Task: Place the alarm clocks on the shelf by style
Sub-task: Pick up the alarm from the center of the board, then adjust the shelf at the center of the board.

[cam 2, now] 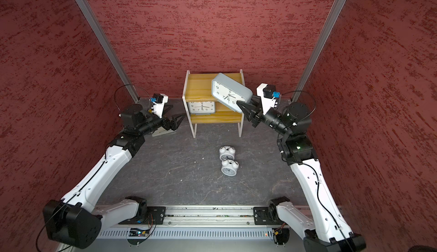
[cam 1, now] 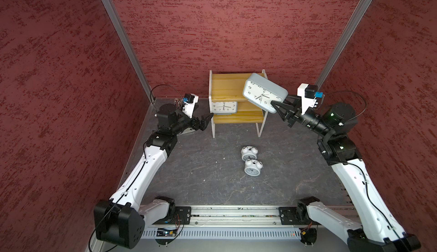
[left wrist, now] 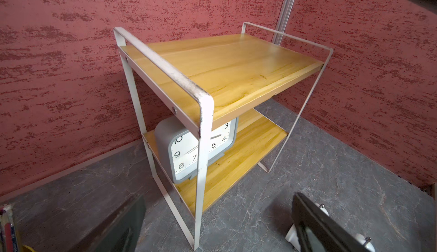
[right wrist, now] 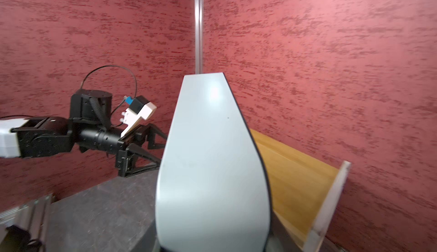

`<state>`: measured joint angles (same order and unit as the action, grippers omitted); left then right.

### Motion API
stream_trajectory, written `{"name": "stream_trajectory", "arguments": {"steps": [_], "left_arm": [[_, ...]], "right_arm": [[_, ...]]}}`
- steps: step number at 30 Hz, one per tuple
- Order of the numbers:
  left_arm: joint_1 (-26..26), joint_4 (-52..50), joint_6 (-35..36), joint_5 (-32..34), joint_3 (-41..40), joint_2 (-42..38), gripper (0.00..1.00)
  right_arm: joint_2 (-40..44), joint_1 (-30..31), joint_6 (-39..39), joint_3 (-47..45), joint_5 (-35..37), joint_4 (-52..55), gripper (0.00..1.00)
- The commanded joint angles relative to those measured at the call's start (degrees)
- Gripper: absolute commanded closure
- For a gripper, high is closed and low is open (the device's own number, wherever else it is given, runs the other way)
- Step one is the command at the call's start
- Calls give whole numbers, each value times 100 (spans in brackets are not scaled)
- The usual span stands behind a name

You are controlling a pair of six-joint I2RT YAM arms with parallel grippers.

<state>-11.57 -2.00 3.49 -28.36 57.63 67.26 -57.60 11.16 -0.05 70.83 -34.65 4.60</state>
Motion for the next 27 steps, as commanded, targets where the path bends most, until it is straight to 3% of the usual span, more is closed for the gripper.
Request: {"name": "stream_trajectory", "arguments": {"steps": [1,6,12,20,27], "left_arm": [[32,542,-268,75,132,151,3],[32,437,-248,37,368,540,8],[24,508,-261,-207,595,956,24],[32,489,-388,88,809,1393,38],[32,400,-444,31,998,1638,47]], "right_arm": [[53,-211,151,226,922,-459,81],[226,-423,96,79,1932,-426,81],[346,-525,-108,-158,3005,-156,80],[124,-598,-238,-560,3585,118,78],[-120,-606,-346,-873,3668,167,77]]}}
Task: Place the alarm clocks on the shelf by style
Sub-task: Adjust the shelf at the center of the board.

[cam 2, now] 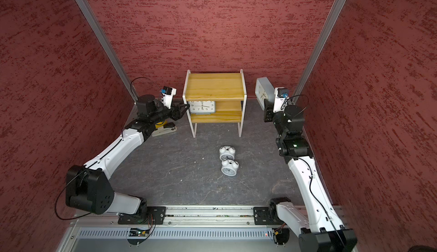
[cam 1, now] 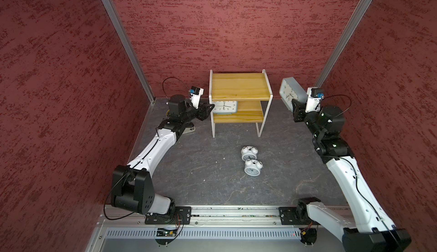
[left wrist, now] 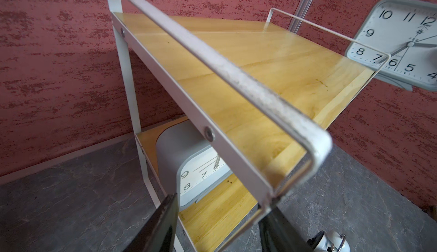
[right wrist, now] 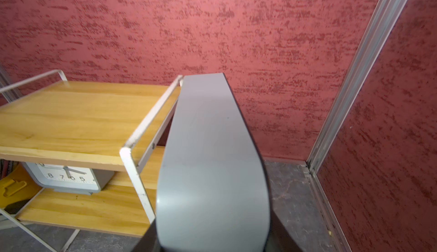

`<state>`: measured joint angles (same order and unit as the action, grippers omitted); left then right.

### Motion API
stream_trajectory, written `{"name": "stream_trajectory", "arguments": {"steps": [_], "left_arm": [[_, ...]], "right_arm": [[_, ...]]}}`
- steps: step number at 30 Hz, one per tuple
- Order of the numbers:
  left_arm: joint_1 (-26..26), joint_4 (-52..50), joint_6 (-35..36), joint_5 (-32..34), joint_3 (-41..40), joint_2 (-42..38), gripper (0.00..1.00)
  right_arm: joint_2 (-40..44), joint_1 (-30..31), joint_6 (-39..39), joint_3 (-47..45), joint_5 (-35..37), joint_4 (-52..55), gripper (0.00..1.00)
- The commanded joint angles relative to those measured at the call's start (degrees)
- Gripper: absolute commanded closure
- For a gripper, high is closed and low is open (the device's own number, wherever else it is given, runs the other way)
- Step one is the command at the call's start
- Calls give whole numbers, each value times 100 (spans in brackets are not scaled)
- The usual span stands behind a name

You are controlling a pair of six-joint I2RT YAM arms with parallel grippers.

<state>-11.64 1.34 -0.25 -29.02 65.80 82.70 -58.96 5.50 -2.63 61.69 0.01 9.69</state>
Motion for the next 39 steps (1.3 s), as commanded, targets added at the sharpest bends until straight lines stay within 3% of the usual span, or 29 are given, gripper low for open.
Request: {"name": "stream_trajectory", "arguments": {"steps": [1,7,12,23,31,39], "left_arm": [[42,77,-71,90,179,105,48],[44,-77,-50,571,168,105,58],[46,-152,15,853,156,89,67],[56,-667,535,238,214,58,79],[200,-866,770,38,196,-50,80],[276,-744,679,-336,290,95,77]], "right_arm": [[-18,-53,-103,19,164,-324,77],[-233,-49,-174,-131,-144,-269,76],[-492,-68,-306,-105,-831,-222,75],[-1299,-108,-697,13,-2617,-656,75],[-2037,-109,-1056,206,-3417,-1132,74],[-2609,-102,-1124,193,-3761,-1909,74]]}}
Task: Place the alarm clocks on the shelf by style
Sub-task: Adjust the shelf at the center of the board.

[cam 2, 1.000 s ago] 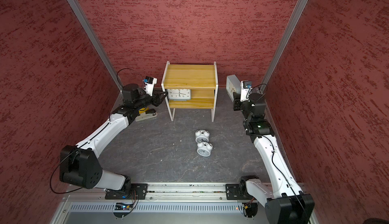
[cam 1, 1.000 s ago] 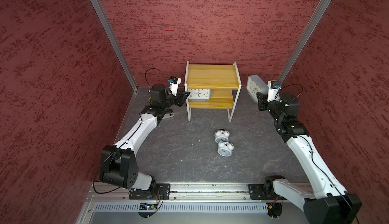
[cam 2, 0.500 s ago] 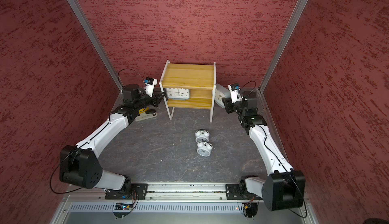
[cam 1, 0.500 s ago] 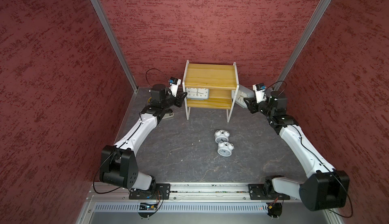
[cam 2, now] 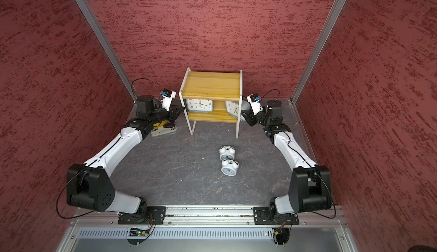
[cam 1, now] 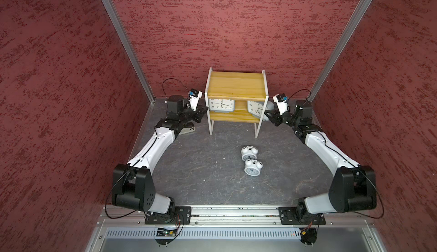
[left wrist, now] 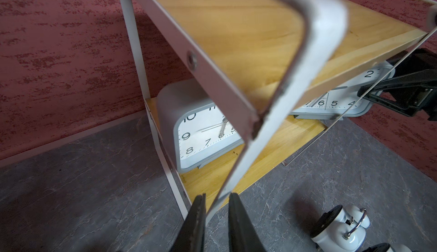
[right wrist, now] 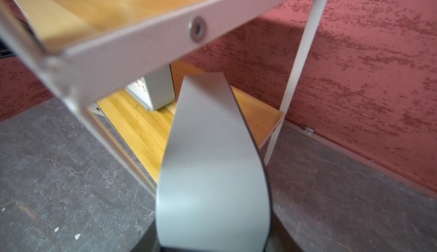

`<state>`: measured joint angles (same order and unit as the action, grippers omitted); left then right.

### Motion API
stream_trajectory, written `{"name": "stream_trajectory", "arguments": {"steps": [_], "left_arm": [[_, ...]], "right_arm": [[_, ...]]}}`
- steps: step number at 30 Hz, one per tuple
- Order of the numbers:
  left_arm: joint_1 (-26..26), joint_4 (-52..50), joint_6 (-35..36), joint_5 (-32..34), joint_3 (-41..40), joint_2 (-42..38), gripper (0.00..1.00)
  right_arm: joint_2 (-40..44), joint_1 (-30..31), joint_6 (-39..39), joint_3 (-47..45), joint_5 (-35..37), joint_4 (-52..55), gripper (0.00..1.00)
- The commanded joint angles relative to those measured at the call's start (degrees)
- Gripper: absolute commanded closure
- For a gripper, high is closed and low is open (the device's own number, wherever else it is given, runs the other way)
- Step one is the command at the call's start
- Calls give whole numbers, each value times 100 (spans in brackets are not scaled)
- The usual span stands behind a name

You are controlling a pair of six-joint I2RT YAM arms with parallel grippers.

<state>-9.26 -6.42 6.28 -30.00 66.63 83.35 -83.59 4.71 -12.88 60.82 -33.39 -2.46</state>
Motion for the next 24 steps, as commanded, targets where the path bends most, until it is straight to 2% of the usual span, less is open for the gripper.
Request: {"name": "stream_trajectory", "arguments": {"steps": [1,8,16,24], "left_arm": [[38,51,14,-284,230,48,76],[53,294,-132,-568,306,186,75],[51,350,-179,-674,322,269,88],[54,351,-171,-771,301,287,88]], "right_arm": [[-215,-21,-109,282,-452,-779,74],[-524,-25,-85,308,-662,-1130,73],[-748,-22,-95,298,-904,-1333,72],[-1033,-14,-214,460,-1424,-1350,72]]}}
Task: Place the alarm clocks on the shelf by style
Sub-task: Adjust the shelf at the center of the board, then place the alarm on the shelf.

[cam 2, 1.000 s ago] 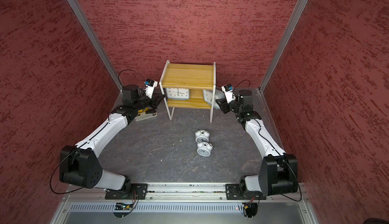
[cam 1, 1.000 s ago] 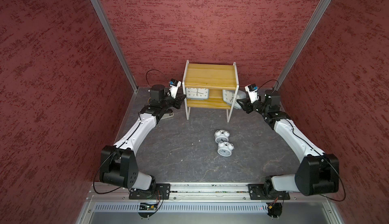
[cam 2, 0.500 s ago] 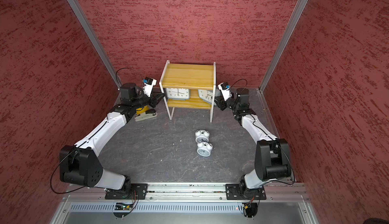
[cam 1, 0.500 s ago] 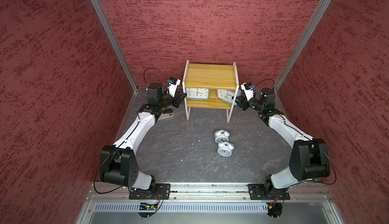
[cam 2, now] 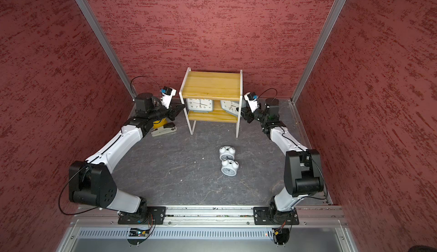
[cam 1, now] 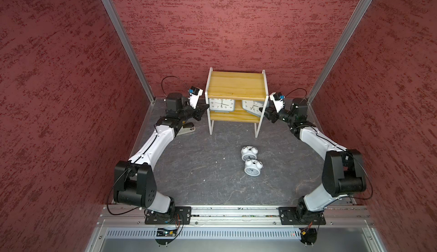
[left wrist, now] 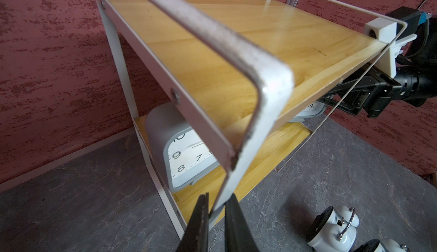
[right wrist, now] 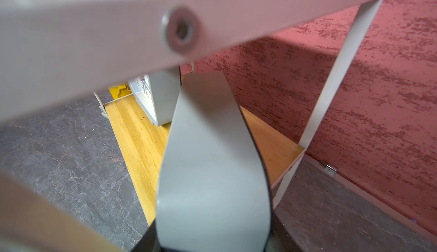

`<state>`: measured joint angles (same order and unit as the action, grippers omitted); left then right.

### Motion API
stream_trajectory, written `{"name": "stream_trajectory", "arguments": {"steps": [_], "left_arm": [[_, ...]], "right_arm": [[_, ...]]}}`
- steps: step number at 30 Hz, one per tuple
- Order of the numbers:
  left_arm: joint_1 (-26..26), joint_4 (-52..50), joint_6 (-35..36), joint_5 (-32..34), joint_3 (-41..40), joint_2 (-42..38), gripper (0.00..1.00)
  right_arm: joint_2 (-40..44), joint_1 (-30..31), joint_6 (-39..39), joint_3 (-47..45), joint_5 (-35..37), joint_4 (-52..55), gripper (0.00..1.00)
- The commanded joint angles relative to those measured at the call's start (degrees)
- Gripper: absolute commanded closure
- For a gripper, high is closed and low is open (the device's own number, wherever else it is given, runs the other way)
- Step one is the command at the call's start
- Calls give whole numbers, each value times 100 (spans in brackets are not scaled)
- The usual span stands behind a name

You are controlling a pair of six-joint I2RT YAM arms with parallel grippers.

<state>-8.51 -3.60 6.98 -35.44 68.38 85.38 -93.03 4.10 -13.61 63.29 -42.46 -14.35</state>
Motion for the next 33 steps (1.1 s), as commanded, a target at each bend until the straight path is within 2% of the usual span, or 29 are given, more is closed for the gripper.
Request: {"name": "stream_trajectory", "arguments": {"steps": [1,14,19,27,30,33], "left_arm": [[-19,86,-250,-226,124,81,88],[-19,30,-215,-209,123,93,88],[-10,18,-197,-203,121,94,88],[-10,-14,-179,-191,114,101,88],[-10,-22,-173,-202,114,98,88],[-5,-34,-171,-200,110,93,88]], "right_arm": [[-123,47,-155,243,-570,-160,72],[-475,99,99,482,-1209,-149,71],[-604,117,311,478,-1308,-410,71],[-679,131,195,524,-1291,-251,65],[-647,149,39,534,-1182,-55,53],[-542,134,72,370,-831,-238,33]]}}
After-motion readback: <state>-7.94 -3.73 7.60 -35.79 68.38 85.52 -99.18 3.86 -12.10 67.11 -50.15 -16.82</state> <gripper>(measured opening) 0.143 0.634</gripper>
